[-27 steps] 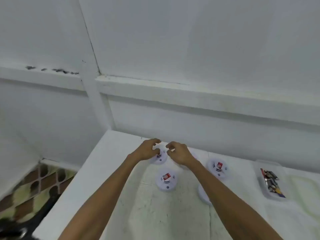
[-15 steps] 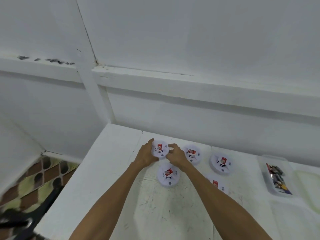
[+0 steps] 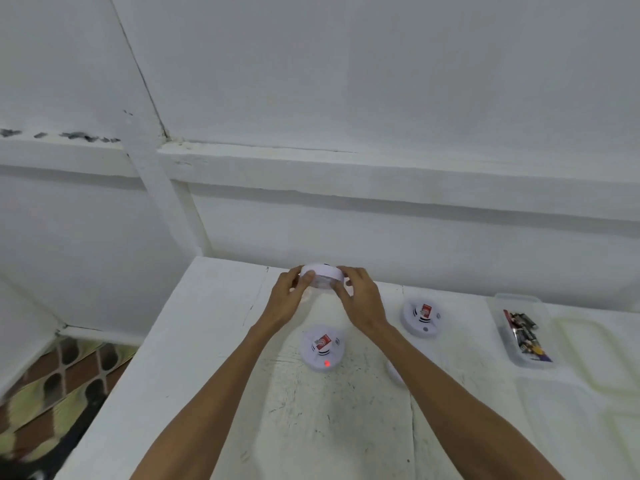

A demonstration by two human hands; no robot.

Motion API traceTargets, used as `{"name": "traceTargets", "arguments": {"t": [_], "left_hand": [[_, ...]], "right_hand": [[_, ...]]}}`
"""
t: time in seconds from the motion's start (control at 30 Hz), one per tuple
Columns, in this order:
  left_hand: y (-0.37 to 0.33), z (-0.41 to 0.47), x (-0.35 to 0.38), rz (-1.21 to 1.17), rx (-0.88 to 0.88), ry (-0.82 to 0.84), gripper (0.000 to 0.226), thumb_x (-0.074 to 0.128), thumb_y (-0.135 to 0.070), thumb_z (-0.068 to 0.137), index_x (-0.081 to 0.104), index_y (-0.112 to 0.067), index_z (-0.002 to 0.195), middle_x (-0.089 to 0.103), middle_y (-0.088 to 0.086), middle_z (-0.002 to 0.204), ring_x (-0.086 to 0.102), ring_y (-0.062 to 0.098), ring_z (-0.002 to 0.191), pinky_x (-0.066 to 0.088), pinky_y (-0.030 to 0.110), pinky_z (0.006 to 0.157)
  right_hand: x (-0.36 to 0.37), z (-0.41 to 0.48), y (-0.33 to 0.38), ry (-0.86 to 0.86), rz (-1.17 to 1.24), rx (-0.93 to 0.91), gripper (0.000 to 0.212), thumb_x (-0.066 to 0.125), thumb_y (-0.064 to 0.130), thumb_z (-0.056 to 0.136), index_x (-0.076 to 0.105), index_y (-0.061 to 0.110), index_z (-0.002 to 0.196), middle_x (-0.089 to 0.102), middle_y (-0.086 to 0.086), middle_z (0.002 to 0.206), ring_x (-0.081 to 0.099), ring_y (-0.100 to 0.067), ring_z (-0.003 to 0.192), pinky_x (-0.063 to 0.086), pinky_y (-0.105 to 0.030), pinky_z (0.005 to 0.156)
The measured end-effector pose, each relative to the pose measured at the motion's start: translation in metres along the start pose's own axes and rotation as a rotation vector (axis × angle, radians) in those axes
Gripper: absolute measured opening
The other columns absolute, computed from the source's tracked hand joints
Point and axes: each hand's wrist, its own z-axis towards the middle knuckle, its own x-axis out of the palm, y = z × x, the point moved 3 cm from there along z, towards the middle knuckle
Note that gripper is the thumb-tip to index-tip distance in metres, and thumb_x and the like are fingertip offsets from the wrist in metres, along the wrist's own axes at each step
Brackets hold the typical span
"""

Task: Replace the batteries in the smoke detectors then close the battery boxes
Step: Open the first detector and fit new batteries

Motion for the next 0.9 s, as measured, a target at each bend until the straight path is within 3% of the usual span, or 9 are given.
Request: {"name": "traceTargets", "arguments": {"t": [0.07,0.13,0.33,0.4,0.47,0.53,0.63,0.77,0.9], "left_hand": [[-0.006,-0.003,0.006,-0.058,-0.005,0.052,0.020,0.046,-0.061,0.095,0.054,-0.062,0.114,0.057,-0.003,0.135,0.059,0.015,0.117,0.050,0.036,0.101],[-0.013,-0.005,0.012,-0.099,0.005,0.088,0.026,0.046,-0.052,0.097,0.056,-0.065,0.116,0.057,-0.004,0.137,0.059,0.014,0.119,0.051,0.036,0.100],[-0.034,-0.022,0.047,-0.379,-0.038,0.185,0.035,0.046,-0.024,0.108,0.055,-0.032,0.140,0.066,-0.008,0.135,0.065,0.016,0.120,0.058,0.039,0.096],[-0.040,-0.030,0.062,-0.490,-0.102,0.218,0.035,0.048,-0.025,0.108,0.055,-0.028,0.142,0.068,-0.001,0.132,0.069,0.025,0.116,0.058,0.048,0.094],[-0.044,-0.038,0.079,-0.590,-0.160,0.244,0.035,0.047,-0.024,0.108,0.054,-0.021,0.142,0.068,0.007,0.131,0.069,0.035,0.114,0.055,0.058,0.096],[-0.044,-0.043,0.093,-0.625,-0.181,0.260,0.035,0.046,-0.025,0.109,0.055,-0.016,0.141,0.068,0.011,0.131,0.068,0.037,0.115,0.054,0.060,0.098],[-0.047,-0.052,0.116,-0.635,-0.184,0.306,0.038,0.046,-0.031,0.108,0.054,-0.013,0.141,0.066,0.014,0.133,0.066,0.037,0.118,0.054,0.057,0.098],[-0.058,-0.063,0.144,-0.633,-0.215,0.323,0.037,0.044,-0.031,0.109,0.055,-0.014,0.140,0.069,0.015,0.128,0.068,0.037,0.114,0.056,0.055,0.095],[-0.065,-0.073,0.169,-0.646,-0.240,0.341,0.036,0.047,-0.036,0.107,0.057,-0.022,0.138,0.071,0.013,0.126,0.070,0.035,0.111,0.056,0.055,0.096]], "right_hand": [[-0.013,-0.003,0.002,-0.053,0.028,-0.003,0.036,0.054,0.043,0.099,0.060,0.017,0.124,0.062,0.001,0.114,0.061,-0.013,0.096,0.051,-0.026,0.080],[-0.024,-0.006,0.004,-0.098,0.090,0.012,0.032,0.056,0.039,0.099,0.061,0.015,0.119,0.067,0.002,0.105,0.063,-0.012,0.089,0.053,-0.028,0.075],[-0.061,-0.031,0.001,-0.199,0.186,0.134,0.035,0.059,0.035,0.098,0.052,0.014,0.125,0.070,-0.002,0.080,0.069,-0.013,0.070,0.058,-0.027,0.057],[-0.070,-0.041,-0.002,-0.208,0.137,0.160,0.036,0.057,0.037,0.098,0.049,0.014,0.125,0.071,-0.001,0.073,0.069,-0.013,0.065,0.057,-0.032,0.057],[-0.080,-0.054,-0.006,-0.232,0.085,0.184,0.035,0.056,0.036,0.099,0.047,0.015,0.125,0.070,0.000,0.071,0.068,-0.013,0.064,0.054,-0.027,0.055],[-0.088,-0.065,-0.005,-0.252,0.077,0.188,0.037,0.056,0.034,0.098,0.044,0.015,0.128,0.070,0.003,0.079,0.067,-0.011,0.070,0.047,-0.013,0.053],[-0.099,-0.083,-0.004,-0.265,0.067,0.173,0.048,0.059,0.036,0.095,0.039,0.020,0.135,0.064,0.006,0.107,0.063,-0.009,0.089,0.045,-0.005,0.065],[-0.113,-0.107,-0.012,-0.299,0.046,0.196,0.063,0.069,0.046,0.085,0.040,0.027,0.137,0.060,0.006,0.123,0.062,-0.012,0.103,0.058,-0.027,0.078],[-0.128,-0.123,-0.023,-0.327,0.002,0.229,0.069,0.075,0.053,0.078,0.042,0.027,0.132,0.060,0.005,0.125,0.062,-0.013,0.106,0.059,-0.031,0.079]]}}
